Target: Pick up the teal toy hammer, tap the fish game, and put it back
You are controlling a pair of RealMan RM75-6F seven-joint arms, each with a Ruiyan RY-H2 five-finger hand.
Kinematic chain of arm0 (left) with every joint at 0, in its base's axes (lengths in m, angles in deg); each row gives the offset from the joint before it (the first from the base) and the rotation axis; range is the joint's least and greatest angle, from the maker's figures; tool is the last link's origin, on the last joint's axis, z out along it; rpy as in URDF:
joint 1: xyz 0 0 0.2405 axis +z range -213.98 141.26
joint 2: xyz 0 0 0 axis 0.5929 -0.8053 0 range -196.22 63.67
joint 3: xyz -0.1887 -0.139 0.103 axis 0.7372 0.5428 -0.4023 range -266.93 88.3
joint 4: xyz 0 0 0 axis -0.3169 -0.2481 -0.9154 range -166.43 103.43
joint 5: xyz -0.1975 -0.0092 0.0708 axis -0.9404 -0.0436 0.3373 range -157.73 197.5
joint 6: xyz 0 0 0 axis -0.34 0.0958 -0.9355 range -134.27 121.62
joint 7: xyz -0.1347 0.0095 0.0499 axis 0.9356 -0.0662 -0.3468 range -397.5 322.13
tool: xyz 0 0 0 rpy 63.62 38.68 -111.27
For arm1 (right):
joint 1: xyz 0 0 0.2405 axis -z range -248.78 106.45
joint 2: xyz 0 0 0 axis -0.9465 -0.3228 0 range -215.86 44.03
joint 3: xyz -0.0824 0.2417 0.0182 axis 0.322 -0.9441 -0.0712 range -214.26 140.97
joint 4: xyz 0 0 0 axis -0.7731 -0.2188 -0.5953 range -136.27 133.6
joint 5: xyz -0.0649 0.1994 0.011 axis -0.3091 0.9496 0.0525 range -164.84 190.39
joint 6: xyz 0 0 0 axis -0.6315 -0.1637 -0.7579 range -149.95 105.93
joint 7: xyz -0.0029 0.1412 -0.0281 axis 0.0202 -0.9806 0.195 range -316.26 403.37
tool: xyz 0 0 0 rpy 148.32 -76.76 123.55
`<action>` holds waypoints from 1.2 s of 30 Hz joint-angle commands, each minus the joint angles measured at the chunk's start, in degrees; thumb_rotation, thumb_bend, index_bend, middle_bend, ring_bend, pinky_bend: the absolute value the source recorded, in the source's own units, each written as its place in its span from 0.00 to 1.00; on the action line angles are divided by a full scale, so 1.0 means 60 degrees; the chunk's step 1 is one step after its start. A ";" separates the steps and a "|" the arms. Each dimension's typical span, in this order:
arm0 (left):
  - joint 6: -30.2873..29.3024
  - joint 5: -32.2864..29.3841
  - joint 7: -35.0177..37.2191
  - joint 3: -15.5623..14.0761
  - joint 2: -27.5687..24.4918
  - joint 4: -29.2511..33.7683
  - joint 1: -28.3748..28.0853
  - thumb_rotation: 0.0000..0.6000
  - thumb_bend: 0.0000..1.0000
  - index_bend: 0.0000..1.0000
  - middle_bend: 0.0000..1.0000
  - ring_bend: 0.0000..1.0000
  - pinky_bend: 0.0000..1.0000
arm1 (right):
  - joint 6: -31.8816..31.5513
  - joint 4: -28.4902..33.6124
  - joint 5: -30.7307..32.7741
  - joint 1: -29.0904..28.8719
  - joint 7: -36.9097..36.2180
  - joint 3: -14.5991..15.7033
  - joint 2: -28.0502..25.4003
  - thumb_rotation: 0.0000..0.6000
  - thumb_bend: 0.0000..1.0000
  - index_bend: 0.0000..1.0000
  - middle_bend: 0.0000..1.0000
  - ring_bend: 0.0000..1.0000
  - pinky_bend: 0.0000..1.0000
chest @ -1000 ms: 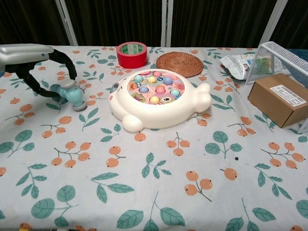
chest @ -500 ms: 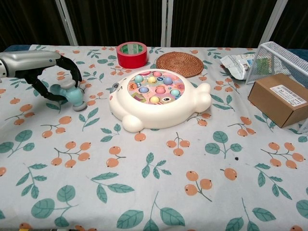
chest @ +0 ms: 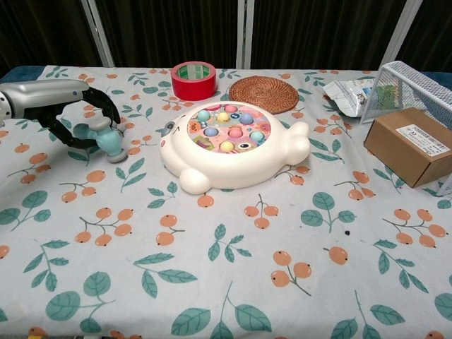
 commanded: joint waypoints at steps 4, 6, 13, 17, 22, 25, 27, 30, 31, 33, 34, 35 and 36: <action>0.0043 -0.0102 0.0015 -0.0010 0.0106 -0.0067 0.0004 1.00 0.37 0.50 0.25 0.10 0.06 | 0.0007 -0.0011 0.0004 0.0001 -0.0018 -0.0004 -0.0005 1.00 0.20 0.00 0.08 0.00 0.00; 0.0041 -0.0142 0.0041 -0.0008 0.0154 -0.0081 0.0015 1.00 0.37 0.51 0.25 0.10 0.06 | 0.0007 -0.0006 0.0000 0.0001 -0.0013 -0.0006 -0.0016 1.00 0.20 0.00 0.08 0.00 0.00; -0.0067 -0.0262 0.0141 0.0014 0.0348 -0.0295 0.0102 1.00 0.38 0.55 0.26 0.10 0.06 | 0.0012 0.0008 0.0000 0.0000 -0.0008 -0.0014 -0.0027 1.00 0.20 0.00 0.08 0.00 0.00; -0.0195 -0.0307 0.0413 0.0008 0.0381 -0.0359 0.0203 1.00 0.41 0.58 0.28 0.10 0.06 | 0.0001 0.0021 -0.0014 0.0002 -0.0007 -0.0017 -0.0034 1.00 0.20 0.01 0.08 0.00 0.00; -0.0771 -0.0349 0.0899 0.0088 0.0360 -0.0426 0.0467 1.00 0.44 0.60 0.32 0.15 0.10 | -0.0034 0.0030 -0.0046 0.0016 -0.0002 -0.0014 -0.0037 1.00 0.20 0.00 0.08 0.00 0.00; -0.1077 -0.0369 0.0949 0.0142 0.0279 -0.0406 0.0598 1.00 0.45 0.60 0.36 0.20 0.15 | -0.0048 0.0023 -0.0078 0.0019 -0.0010 -0.0008 -0.0027 1.00 0.20 0.00 0.08 0.00 0.00; -0.1263 -0.0394 0.0971 0.0199 0.0177 -0.0338 0.0668 1.00 0.45 0.60 0.38 0.23 0.19 | -0.0063 0.0012 -0.0111 0.0015 -0.0025 -0.0008 -0.0023 1.00 0.20 0.00 0.08 0.00 0.00; -0.1493 -0.0425 0.0962 0.0281 0.0053 -0.0192 0.0746 1.00 0.45 0.60 0.43 0.28 0.25 | -0.0096 -0.0009 -0.0158 0.0025 -0.0053 0.0002 -0.0023 1.00 0.20 0.00 0.08 0.00 0.00; -0.1547 -0.0435 0.0944 0.0309 0.0016 -0.0137 0.0759 1.00 0.45 0.60 0.44 0.30 0.27 | -0.0115 -0.0017 -0.0175 0.0035 -0.0065 0.0010 -0.0021 1.00 0.20 0.01 0.08 0.00 0.00; -0.1619 -0.0437 0.0895 0.0349 -0.0070 0.0020 0.0765 1.00 0.45 0.60 0.47 0.34 0.30 | -0.0180 -0.0043 -0.0221 0.0062 -0.0088 0.0020 -0.0020 1.00 0.20 0.01 0.09 0.00 0.00; -0.1649 -0.0438 0.0857 0.0370 -0.0103 0.0093 0.0763 1.00 0.45 0.60 0.49 0.36 0.33 | -0.0216 -0.0054 -0.0245 0.0076 -0.0099 0.0024 -0.0020 1.00 0.20 0.00 0.09 0.00 0.00; -0.1689 -0.0440 0.0794 0.0404 -0.0140 0.0193 0.0755 1.00 0.45 0.60 0.51 0.38 0.34 | -0.0264 -0.0069 -0.0274 0.0095 -0.0109 0.0028 -0.0023 1.00 0.20 0.00 0.09 0.00 0.00; -0.1701 -0.0438 0.0744 0.0423 -0.0172 0.0278 0.0742 1.00 0.45 0.60 0.52 0.39 0.35 | -0.0298 -0.0079 -0.0294 0.0111 -0.0111 0.0032 -0.0028 1.00 0.20 0.01 0.09 0.00 0.00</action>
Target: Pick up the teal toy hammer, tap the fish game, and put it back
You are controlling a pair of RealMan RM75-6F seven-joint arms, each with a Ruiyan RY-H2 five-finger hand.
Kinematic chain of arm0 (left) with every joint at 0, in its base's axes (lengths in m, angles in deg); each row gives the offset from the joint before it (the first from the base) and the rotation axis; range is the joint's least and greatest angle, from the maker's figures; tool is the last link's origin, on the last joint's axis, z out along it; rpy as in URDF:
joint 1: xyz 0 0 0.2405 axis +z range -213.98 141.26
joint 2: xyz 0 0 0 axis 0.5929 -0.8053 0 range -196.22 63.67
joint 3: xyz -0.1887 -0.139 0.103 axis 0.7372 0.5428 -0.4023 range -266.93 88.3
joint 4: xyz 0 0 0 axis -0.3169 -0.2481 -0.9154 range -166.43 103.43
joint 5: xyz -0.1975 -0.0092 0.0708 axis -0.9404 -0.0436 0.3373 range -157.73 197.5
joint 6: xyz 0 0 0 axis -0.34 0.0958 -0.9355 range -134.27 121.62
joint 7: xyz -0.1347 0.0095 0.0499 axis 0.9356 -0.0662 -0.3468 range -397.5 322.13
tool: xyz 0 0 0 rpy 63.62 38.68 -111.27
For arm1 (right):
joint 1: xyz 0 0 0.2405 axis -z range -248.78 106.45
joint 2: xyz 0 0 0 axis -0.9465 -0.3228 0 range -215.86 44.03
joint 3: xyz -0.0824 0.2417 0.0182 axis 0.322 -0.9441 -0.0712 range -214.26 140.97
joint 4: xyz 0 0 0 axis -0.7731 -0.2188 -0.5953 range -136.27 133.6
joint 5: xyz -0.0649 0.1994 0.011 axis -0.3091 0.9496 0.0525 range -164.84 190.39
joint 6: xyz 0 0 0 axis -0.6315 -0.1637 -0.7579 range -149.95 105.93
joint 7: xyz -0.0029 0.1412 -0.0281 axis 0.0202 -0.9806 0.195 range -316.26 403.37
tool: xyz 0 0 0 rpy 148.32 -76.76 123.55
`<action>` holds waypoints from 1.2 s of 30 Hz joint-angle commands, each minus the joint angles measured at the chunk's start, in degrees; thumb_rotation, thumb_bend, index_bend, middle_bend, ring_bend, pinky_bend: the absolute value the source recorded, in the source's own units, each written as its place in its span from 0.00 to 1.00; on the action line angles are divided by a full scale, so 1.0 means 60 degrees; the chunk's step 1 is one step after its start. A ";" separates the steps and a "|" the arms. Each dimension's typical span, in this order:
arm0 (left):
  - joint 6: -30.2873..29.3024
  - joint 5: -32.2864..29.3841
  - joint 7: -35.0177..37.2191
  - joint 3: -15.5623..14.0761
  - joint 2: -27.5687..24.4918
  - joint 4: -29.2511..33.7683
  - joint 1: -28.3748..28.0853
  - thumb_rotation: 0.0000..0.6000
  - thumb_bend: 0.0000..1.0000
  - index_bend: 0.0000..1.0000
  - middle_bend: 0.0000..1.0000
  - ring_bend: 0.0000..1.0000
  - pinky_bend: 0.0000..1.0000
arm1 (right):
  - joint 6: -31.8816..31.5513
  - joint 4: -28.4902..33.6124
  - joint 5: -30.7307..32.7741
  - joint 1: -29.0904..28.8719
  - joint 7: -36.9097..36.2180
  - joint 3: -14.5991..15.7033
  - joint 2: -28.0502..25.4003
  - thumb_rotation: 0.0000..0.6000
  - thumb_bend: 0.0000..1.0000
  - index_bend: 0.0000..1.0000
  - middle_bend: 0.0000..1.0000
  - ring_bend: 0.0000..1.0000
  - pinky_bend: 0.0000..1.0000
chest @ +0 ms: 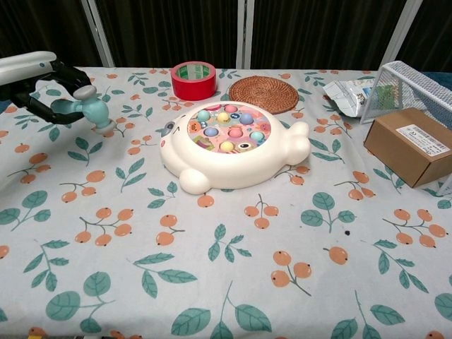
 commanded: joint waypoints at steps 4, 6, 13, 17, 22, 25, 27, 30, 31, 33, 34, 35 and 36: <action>-0.0166 -0.0017 -0.0423 0.0213 -0.0232 0.0621 -0.0091 1.00 0.45 0.61 0.55 0.42 0.39 | -0.0177 -0.0050 -0.0106 0.0093 -0.0015 0.0031 -0.0043 1.00 0.20 0.00 0.09 0.00 0.00; -0.0193 -0.0040 -0.0620 0.0326 -0.0327 0.0896 -0.0166 1.00 0.45 0.61 0.55 0.43 0.40 | -0.0250 -0.0056 -0.0157 0.0126 -0.0022 0.0042 -0.0059 1.00 0.20 0.00 0.09 0.00 0.00; -0.0131 -0.0209 -0.1494 0.0836 -0.0622 0.2016 -0.0553 1.00 0.46 0.62 0.56 0.43 0.40 | -0.0411 -0.0099 -0.0287 0.0198 -0.0049 0.0071 -0.0103 1.00 0.20 0.00 0.09 0.00 0.00; 0.0272 -0.0426 -0.2239 0.1164 -0.0650 0.2607 -0.0953 1.00 0.46 0.62 0.58 0.45 0.43 | -0.0405 -0.0116 -0.0323 0.0195 -0.0069 0.0082 -0.0106 1.00 0.20 0.00 0.09 0.00 0.00; 0.1048 -0.1026 -0.3468 0.1648 -0.0334 0.2945 -0.1572 1.00 0.46 0.62 0.59 0.46 0.43 | -0.0373 -0.0129 -0.0355 0.0177 -0.0088 0.0095 -0.0093 1.00 0.20 0.01 0.09 0.00 0.00; 0.1470 -0.1422 -0.4258 0.1810 -0.0053 0.2900 -0.1857 1.00 0.47 0.62 0.59 0.46 0.43 | -0.0362 -0.0144 -0.0346 0.0184 -0.0105 0.0106 -0.0094 1.00 0.20 0.01 0.09 0.00 0.00; 0.1800 -0.1749 -0.4774 0.1906 0.0167 0.2851 -0.2055 1.00 0.47 0.62 0.59 0.46 0.43 | -0.0360 -0.0158 -0.0322 0.0190 -0.0122 0.0102 -0.0094 1.00 0.20 0.00 0.09 0.00 0.00; 0.2109 -0.2181 -0.5338 0.2053 0.0451 0.2776 -0.2277 1.00 0.47 0.62 0.59 0.46 0.43 | -0.0356 -0.0173 -0.0304 0.0191 -0.0147 0.0096 -0.0095 1.00 0.20 0.00 0.09 0.00 0.00; 0.2169 -0.2297 -0.5474 0.2094 0.0520 0.2768 -0.2327 1.00 0.47 0.62 0.59 0.46 0.43 | -0.0347 -0.0178 -0.0299 0.0190 -0.0153 0.0098 -0.0099 1.00 0.20 0.00 0.09 0.00 0.00; 0.2278 -0.2527 -0.5757 0.2181 0.0625 0.2776 -0.2431 1.00 0.47 0.62 0.59 0.46 0.43 | -0.0335 -0.0185 -0.0284 0.0188 -0.0170 0.0096 -0.0109 1.00 0.20 0.00 0.09 0.00 0.00; 0.2305 -0.2610 -0.5875 0.2213 0.0657 0.2780 -0.2470 1.00 0.47 0.62 0.59 0.46 0.43 | -0.0337 -0.0191 -0.0275 0.0191 -0.0181 0.0093 -0.0109 1.00 0.20 0.00 0.09 0.00 0.00; 0.2331 -0.2707 -0.6024 0.2250 0.0697 0.2772 -0.2517 1.00 0.47 0.62 0.59 0.46 0.43 | -0.0340 -0.0204 -0.0257 0.0197 -0.0199 0.0090 -0.0110 1.00 0.20 0.00 0.09 0.00 0.00; 0.2349 -0.2782 -0.6124 0.2275 0.0729 0.2760 -0.2547 1.00 0.47 0.63 0.59 0.46 0.43 | -0.0344 -0.0215 -0.0247 0.0202 -0.0216 0.0088 -0.0114 1.00 0.20 0.00 0.09 0.00 0.00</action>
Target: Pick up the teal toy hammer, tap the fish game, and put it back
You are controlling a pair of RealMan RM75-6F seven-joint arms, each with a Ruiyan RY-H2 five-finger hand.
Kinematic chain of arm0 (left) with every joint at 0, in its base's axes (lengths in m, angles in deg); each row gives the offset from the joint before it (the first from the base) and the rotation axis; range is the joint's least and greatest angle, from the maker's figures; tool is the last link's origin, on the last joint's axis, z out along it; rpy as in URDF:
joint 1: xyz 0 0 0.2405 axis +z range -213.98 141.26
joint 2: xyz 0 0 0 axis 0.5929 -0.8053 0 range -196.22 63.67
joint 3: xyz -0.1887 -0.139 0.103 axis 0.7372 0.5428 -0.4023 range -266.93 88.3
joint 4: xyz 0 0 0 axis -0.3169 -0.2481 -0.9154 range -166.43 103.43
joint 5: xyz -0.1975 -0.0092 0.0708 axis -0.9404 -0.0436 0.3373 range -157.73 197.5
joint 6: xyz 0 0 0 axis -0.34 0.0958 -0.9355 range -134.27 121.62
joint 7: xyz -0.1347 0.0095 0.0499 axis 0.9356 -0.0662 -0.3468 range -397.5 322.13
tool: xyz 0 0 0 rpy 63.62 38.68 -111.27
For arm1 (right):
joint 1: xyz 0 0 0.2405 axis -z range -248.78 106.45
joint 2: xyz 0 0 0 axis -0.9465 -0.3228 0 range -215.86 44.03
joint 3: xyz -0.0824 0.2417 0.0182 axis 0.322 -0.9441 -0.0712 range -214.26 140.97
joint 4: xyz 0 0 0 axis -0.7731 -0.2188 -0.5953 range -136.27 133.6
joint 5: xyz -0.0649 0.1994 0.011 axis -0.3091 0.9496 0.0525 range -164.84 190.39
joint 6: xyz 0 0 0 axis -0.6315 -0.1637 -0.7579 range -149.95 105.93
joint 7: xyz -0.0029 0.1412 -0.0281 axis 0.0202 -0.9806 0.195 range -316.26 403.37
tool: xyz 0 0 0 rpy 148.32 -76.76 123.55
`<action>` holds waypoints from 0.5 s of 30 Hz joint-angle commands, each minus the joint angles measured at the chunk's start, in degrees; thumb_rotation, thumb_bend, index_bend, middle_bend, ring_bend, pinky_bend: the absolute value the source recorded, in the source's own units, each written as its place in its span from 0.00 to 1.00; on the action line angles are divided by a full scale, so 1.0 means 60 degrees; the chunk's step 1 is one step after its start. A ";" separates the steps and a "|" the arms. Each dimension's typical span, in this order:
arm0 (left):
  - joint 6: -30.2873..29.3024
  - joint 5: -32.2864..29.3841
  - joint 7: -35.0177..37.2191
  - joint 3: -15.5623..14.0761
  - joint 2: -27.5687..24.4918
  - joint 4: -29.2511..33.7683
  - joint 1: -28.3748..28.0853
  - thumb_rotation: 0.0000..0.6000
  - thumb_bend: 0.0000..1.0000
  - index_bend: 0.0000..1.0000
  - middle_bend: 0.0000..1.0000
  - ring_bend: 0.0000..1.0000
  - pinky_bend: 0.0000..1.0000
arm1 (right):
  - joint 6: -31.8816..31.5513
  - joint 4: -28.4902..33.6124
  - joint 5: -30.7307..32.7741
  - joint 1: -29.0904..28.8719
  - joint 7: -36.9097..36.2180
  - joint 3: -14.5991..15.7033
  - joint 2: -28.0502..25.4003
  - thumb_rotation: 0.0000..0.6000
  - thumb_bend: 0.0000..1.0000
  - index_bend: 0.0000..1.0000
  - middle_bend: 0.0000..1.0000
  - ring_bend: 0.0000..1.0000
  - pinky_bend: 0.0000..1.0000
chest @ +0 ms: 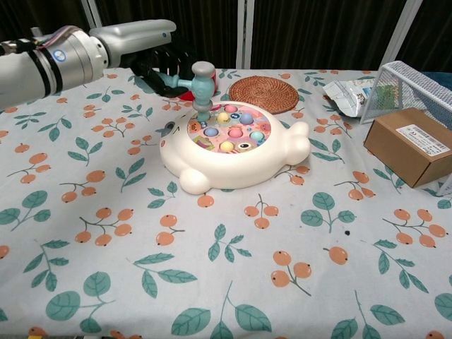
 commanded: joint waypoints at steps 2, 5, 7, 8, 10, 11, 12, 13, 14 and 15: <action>0.0183 -0.0405 -0.0468 0.0162 0.0201 -0.0060 -0.0205 1.00 0.47 0.63 0.59 0.46 0.43 | -0.0010 -0.0049 0.0034 0.0016 -0.0057 -0.0006 -0.0002 1.00 0.20 0.00 0.09 0.00 0.00; 0.0262 -0.0586 -0.0648 0.0165 0.0263 -0.0127 -0.0250 1.00 0.47 0.64 0.59 0.46 0.43 | -0.0012 -0.0101 0.0068 0.0026 -0.0128 -0.0012 0.0006 1.00 0.20 0.00 0.09 0.00 0.00; 0.0274 -0.0647 -0.0719 0.0146 0.0308 -0.0172 -0.0258 1.00 0.48 0.65 0.59 0.46 0.43 | 0.0000 -0.0130 0.0088 0.0023 -0.0164 -0.0018 0.0009 1.00 0.20 0.00 0.09 0.00 0.00; 0.0276 -0.0677 -0.0747 0.0138 0.0341 -0.0208 -0.0264 1.00 0.48 0.65 0.59 0.46 0.43 | 0.0011 -0.0147 0.0098 0.0021 -0.0188 -0.0019 0.0010 1.00 0.20 0.00 0.09 0.00 0.00; 0.0298 -0.0723 -0.0781 0.0121 0.0391 -0.0252 -0.0279 1.00 0.48 0.65 0.59 0.46 0.43 | 0.0025 -0.0174 0.0110 0.0015 -0.0223 -0.0023 0.0014 1.00 0.20 0.00 0.09 0.00 0.00; 0.0294 -0.0718 -0.0815 0.0104 0.0416 -0.0281 -0.0289 1.00 0.48 0.65 0.59 0.46 0.43 | 0.0032 -0.0183 0.0111 0.0013 -0.0236 -0.0021 0.0016 1.00 0.20 0.00 0.09 0.00 0.00; 0.0298 -0.0707 -0.0864 0.0077 0.0441 -0.0321 -0.0303 1.00 0.48 0.65 0.59 0.46 0.43 | 0.0033 -0.0193 0.0114 0.0014 -0.0248 -0.0021 0.0016 1.00 0.20 0.00 0.09 0.00 0.00; 0.0317 -0.0701 -0.0926 0.0045 0.0464 -0.0365 -0.0320 1.00 0.48 0.65 0.59 0.46 0.43 | 0.0033 -0.0204 0.0122 0.0018 -0.0261 -0.0021 0.0017 1.00 0.20 0.00 0.09 0.00 0.00; 0.0354 -0.0704 -0.0999 0.0005 0.0483 -0.0403 -0.0339 1.00 0.48 0.66 0.59 0.46 0.43 | 0.0030 -0.0215 0.0135 0.0026 -0.0278 -0.0020 0.0018 1.00 0.20 0.00 0.09 0.00 0.00; 0.0377 -0.0714 -0.1041 -0.0013 0.0485 -0.0409 -0.0349 1.00 0.48 0.66 0.59 0.46 0.43 | 0.0023 -0.0223 0.0144 0.0033 -0.0289 -0.0022 0.0018 1.00 0.20 0.00 0.09 0.00 0.00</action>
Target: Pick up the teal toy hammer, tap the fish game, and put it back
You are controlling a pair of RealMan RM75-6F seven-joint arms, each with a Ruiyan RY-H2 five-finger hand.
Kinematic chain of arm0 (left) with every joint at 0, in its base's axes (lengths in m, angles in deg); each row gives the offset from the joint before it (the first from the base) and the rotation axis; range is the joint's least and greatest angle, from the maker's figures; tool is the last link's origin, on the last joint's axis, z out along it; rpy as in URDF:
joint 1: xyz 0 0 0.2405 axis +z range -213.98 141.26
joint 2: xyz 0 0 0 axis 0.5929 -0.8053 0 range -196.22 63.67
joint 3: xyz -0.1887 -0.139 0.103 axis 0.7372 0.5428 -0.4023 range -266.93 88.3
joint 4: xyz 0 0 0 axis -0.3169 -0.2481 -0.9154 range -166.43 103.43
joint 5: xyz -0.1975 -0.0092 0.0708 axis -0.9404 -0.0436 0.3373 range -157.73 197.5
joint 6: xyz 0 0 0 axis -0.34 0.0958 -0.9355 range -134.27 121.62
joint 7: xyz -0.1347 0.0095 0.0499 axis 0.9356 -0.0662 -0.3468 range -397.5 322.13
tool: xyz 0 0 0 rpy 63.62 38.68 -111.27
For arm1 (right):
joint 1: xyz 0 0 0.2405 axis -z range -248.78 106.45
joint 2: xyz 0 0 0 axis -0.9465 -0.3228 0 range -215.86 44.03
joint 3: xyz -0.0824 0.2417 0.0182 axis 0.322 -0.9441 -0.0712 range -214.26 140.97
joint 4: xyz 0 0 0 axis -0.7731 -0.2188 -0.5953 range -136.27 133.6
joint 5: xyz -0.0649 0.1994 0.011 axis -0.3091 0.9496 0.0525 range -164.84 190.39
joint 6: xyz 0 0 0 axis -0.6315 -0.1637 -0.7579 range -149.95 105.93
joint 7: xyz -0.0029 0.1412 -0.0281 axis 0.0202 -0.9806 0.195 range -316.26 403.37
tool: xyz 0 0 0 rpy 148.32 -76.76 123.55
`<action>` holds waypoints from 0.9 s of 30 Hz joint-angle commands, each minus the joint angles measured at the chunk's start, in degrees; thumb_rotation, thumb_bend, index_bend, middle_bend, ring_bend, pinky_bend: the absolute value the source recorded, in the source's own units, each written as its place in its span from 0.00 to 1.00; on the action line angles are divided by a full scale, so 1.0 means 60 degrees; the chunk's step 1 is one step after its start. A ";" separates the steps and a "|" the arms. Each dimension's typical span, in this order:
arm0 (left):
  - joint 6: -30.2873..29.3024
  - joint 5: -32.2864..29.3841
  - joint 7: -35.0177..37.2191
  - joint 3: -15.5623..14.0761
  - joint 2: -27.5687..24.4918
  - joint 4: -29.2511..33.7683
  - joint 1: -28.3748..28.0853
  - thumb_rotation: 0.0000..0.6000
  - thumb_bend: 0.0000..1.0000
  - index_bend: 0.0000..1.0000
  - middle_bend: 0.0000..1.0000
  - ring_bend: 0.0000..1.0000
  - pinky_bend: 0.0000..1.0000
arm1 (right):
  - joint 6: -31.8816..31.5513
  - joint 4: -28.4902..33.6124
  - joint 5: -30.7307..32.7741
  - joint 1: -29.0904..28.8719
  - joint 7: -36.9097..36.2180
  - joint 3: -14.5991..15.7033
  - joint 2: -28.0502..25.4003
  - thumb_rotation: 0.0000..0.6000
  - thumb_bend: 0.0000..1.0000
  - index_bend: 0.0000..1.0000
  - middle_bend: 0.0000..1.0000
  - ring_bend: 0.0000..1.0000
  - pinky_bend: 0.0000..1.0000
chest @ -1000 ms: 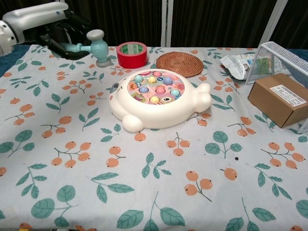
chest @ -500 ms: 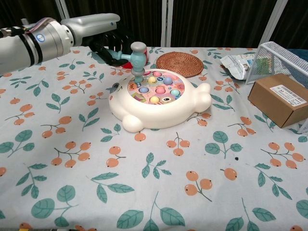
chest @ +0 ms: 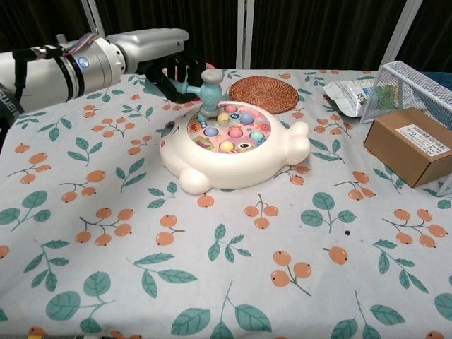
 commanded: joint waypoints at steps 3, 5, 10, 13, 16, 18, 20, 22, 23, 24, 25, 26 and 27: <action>0.0004 -0.0025 -0.0142 -0.0016 -0.0054 0.0061 -0.0041 1.00 0.48 0.66 0.59 0.46 0.43 | -0.0043 -0.0040 0.0023 0.0037 -0.0050 0.0000 0.0004 1.00 0.20 0.00 0.09 0.00 0.00; -0.0088 -0.0015 -0.0113 0.0049 -0.0192 0.0251 -0.0022 1.00 0.48 0.66 0.58 0.46 0.43 | -0.0058 -0.0062 0.0022 0.0048 -0.0069 0.0001 0.0012 1.00 0.20 0.00 0.09 0.00 0.00; -0.0057 -0.0141 0.0012 0.0185 -0.0529 0.0692 -0.0005 1.00 0.48 0.66 0.58 0.45 0.43 | -0.0068 -0.0100 0.0010 0.0047 -0.0113 -0.0005 0.0026 1.00 0.20 0.00 0.09 0.00 0.00; 0.0049 -0.0270 0.0041 0.0170 -0.0531 0.0679 -0.0011 1.00 0.48 0.66 0.58 0.45 0.43 | -0.0041 -0.0116 0.0036 0.0042 -0.0136 -0.0009 0.0035 1.00 0.20 0.00 0.09 0.00 0.00; 0.0188 -0.0371 0.0030 0.0085 -0.0375 0.0455 -0.0042 1.00 0.48 0.66 0.58 0.45 0.43 | -0.0020 -0.0122 0.0044 0.0040 -0.0143 -0.0004 0.0038 1.00 0.20 0.00 0.09 0.00 0.00; 0.0258 -0.0389 0.0019 0.0015 -0.0243 0.0261 -0.0067 1.00 0.48 0.66 0.58 0.45 0.43 | -0.0009 -0.0114 0.0058 0.0043 -0.0133 -0.0003 0.0034 1.00 0.20 0.00 0.09 0.00 0.00; 0.0276 -0.0352 -0.0011 -0.0059 -0.0144 0.0112 -0.0080 1.00 0.48 0.66 0.58 0.45 0.43 | -0.0008 -0.0099 0.0059 0.0051 -0.0119 0.0003 0.0027 1.00 0.20 0.00 0.09 0.00 0.00; 0.0273 -0.0342 0.0049 -0.0060 -0.0126 0.0090 -0.0075 1.00 0.48 0.66 0.58 0.45 0.43 | -0.0023 -0.0089 0.0062 0.0064 -0.0108 0.0004 0.0022 1.00 0.20 0.00 0.09 0.00 0.00; 0.0246 -0.0326 0.0115 -0.0042 -0.0156 0.0133 -0.0059 1.00 0.48 0.66 0.58 0.45 0.43 | -0.0043 -0.0083 0.0061 0.0075 -0.0104 0.0003 0.0019 1.00 0.20 0.00 0.09 0.00 0.00; 0.0199 -0.0302 0.0173 -0.0020 -0.0198 0.0198 -0.0039 1.00 0.48 0.66 0.58 0.45 0.43 | -0.0062 -0.0081 0.0057 0.0085 -0.0101 0.0002 0.0016 1.00 0.20 0.00 0.09 0.00 0.00; 0.0137 -0.0264 0.0233 0.0001 -0.0260 0.0289 -0.0011 1.00 0.48 0.66 0.58 0.45 0.43 | -0.0081 -0.0079 0.0053 0.0094 -0.0099 0.0001 0.0013 1.00 0.20 0.00 0.09 0.00 0.00; 0.0024 -0.0184 0.0311 0.0021 -0.0365 0.0441 0.0038 1.00 0.48 0.66 0.58 0.45 0.43 | -0.0102 -0.0078 0.0049 0.0104 -0.0101 -0.0001 0.0009 1.00 0.20 0.00 0.09 0.00 0.00; -0.0072 -0.0111 0.0361 0.0021 -0.0447 0.0567 0.0084 1.00 0.48 0.66 0.58 0.45 0.43 | -0.0116 -0.0080 0.0044 0.0110 -0.0106 -0.0002 0.0008 1.00 0.20 0.00 0.09 0.00 0.00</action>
